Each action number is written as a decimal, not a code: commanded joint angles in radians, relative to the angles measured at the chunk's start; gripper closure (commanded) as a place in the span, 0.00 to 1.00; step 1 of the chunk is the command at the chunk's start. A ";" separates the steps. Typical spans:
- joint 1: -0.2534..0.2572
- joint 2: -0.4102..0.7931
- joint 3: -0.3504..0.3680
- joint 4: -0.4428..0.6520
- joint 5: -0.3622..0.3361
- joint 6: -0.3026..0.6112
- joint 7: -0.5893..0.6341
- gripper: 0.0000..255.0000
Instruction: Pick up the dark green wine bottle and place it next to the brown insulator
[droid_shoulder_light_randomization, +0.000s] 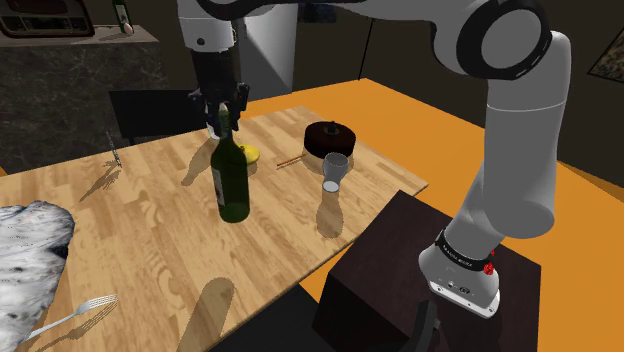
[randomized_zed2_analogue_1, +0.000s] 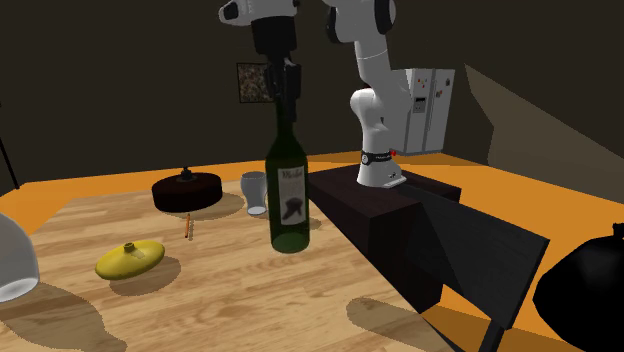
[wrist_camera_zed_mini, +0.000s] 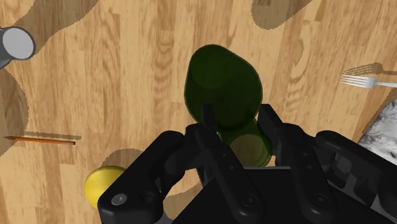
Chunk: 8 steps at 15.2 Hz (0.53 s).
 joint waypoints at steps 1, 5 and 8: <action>0.002 0.003 0.000 0.032 -0.001 -0.029 0.000 1.00; 0.009 0.015 0.001 0.105 -0.004 -0.090 0.003 1.00; 0.016 0.028 0.001 0.166 -0.008 -0.138 0.005 1.00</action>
